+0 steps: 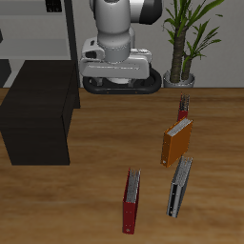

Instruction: Place the left red book flat on top of the shelf

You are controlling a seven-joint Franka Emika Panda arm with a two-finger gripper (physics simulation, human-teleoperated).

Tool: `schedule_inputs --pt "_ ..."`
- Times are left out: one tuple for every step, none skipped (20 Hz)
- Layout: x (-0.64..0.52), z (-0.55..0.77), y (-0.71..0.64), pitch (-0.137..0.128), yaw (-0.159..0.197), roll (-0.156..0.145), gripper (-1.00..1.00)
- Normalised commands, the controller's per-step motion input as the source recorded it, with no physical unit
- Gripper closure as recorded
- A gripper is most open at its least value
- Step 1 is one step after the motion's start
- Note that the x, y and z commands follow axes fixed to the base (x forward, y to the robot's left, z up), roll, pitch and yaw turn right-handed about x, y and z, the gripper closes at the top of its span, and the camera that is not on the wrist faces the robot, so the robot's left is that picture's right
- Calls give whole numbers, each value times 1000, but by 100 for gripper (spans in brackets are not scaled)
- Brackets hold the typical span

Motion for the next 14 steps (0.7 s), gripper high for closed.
schedule_inputs --pt "-15 13 -48 0 0 0 -100" --pt "-177 -201 418 4 -9 -37 -100" --pt "-260 -265 623 -13 11 -69 -100" --pt "-198 -296 567 22 61 -48 -100" --pt "-194 -225 540 -10 106 -54 -100" --pt "-187 -164 415 -19 -26 -11 -100" --pt "-263 -239 613 31 -42 87 -100" --pt "-255 -43 461 -103 -15 -123 -100" --pt "35 1 -3 0 0 0 -100" --pt "-192 -148 656 61 -79 29 -100" --pt "-423 17 969 -135 46 133 -100" --pt "-295 -36 530 -80 -35 -129 -100" --pt "-319 -126 927 -26 -4 105 -100" --pt "-323 -91 870 -53 109 93 -100"
